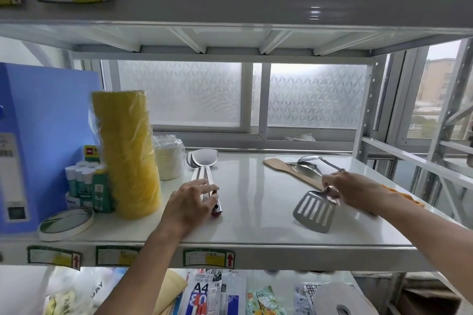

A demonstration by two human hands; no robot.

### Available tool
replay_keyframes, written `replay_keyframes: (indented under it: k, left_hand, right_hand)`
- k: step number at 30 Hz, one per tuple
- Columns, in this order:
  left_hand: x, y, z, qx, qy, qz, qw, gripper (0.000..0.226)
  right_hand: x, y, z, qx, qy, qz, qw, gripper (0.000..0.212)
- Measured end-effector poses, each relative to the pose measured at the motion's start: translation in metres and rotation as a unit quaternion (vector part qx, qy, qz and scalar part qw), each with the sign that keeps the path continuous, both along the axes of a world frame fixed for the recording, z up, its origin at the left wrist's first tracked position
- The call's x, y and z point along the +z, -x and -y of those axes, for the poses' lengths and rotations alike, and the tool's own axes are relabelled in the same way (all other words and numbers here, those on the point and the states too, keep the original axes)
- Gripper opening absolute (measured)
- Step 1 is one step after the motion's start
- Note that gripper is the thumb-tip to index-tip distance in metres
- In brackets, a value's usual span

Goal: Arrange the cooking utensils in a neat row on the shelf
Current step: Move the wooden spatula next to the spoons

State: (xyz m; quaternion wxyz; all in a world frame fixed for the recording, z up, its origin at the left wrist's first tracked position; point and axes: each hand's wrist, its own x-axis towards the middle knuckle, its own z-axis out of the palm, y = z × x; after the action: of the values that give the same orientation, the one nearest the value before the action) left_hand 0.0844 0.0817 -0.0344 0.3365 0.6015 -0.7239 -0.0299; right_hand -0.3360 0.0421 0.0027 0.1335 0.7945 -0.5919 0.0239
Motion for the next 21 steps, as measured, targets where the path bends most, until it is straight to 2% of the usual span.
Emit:
replay_keyframes:
  k: [6,11,16,18,21]
  left_hand:
    - [0.002,0.000,-0.001,-0.004,0.002,-0.010,1.000,0.032]
    - [0.001,-0.001,-0.001,-0.010,-0.005,-0.020,1.000,0.032]
    - [0.002,-0.001,-0.002,-0.012,-0.005,-0.024,1.000,0.032]
    - [0.001,-0.001,-0.001,-0.014,-0.001,-0.027,1.000,0.032]
    - [0.001,-0.001,0.000,-0.017,0.002,-0.038,0.999,0.030]
  right_hand:
    - [0.010,0.009,0.006,-0.092,-0.020,0.133,0.987,0.038]
    - [0.014,-0.013,0.015,-0.114,-0.037,0.173,0.978,0.019]
    - [0.015,-0.045,0.015,-0.142,-0.008,0.022,0.990,0.018]
    - [0.018,-0.054,0.014,-0.150,-0.021,-0.002,0.988,0.027]
    - [0.023,-0.067,0.015,-0.155,-0.030,-0.012,0.987,0.020]
